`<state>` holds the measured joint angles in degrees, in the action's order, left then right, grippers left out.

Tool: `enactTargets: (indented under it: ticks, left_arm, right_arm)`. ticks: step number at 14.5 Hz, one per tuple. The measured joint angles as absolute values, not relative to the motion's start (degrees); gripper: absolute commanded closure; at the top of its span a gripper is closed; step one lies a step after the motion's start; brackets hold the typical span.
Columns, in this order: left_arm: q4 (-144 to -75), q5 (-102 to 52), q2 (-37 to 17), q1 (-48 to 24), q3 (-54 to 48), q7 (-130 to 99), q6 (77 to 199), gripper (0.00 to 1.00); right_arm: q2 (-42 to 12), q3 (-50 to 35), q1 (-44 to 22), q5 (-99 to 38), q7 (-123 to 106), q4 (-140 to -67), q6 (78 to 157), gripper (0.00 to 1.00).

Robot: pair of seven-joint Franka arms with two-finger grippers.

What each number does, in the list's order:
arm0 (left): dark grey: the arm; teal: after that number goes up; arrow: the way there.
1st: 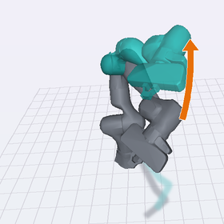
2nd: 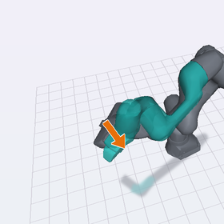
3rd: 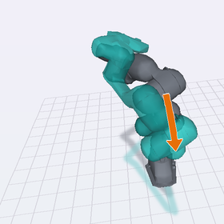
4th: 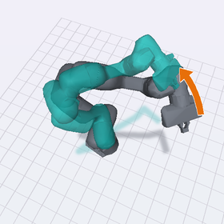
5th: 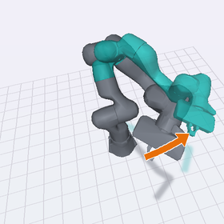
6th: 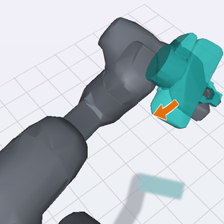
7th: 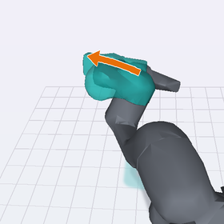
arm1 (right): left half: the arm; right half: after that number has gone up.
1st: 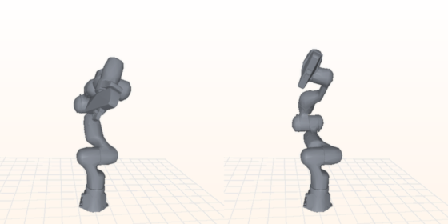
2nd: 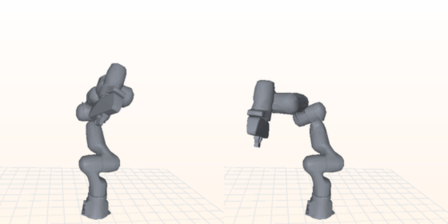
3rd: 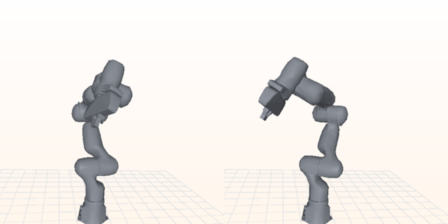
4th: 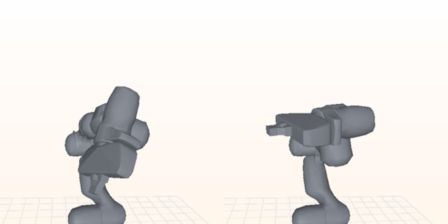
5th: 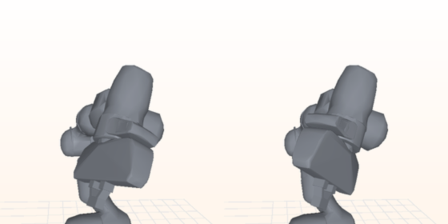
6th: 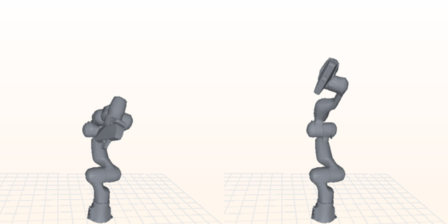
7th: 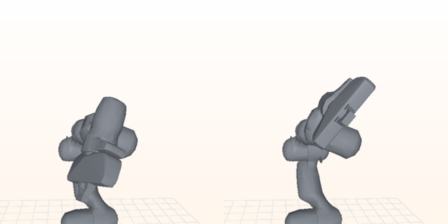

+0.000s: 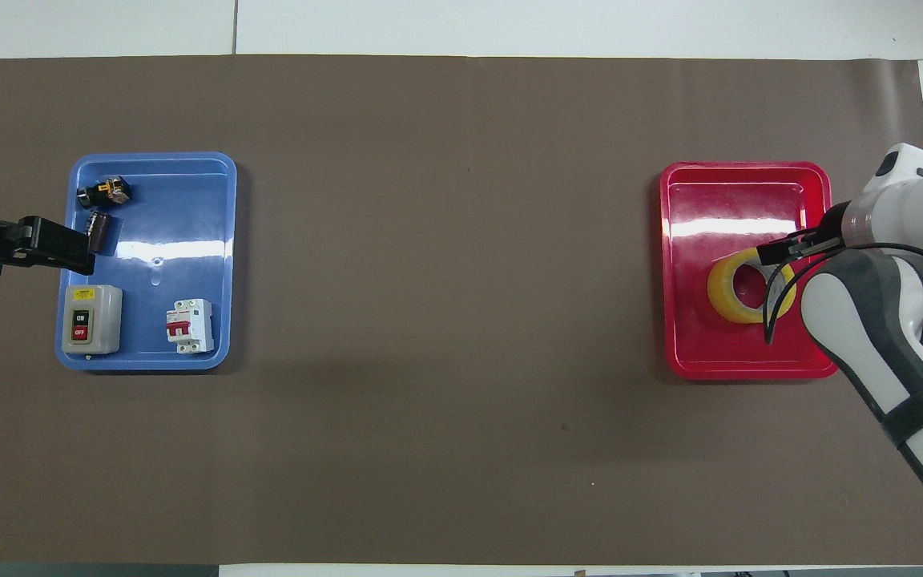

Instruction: Place and move tape with both arms

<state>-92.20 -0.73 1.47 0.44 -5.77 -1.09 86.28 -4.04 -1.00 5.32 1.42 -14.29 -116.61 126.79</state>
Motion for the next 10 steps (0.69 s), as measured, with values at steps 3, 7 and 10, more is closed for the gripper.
enactTargets:
  ticks: [3, 7, 10]
  left_arm:
    - [-92.2, -0.7, 1.5, 0.4, -5.8, -1.1, 86.3, 0.00]
    - [-92.2, -0.7, 1.5, 0.4, -5.8, -1.1, 86.3, 0.00]
    - [-92.2, -0.7, 1.5, 0.4, -5.8, -1.1, 86.3, 0.00]
  right_arm:
    - [-0.6, -1.2, 4.6, 1.6, -4.2, -108.2, 113.6, 0.00]
    - [3.6, -1.3, 3.3, 1.7, 3.2, -98.9, 97.9, 0.00]
    - [4.8, -1.1, 3.4, 1.7, 4.6, -91.2, 88.0, 0.00]
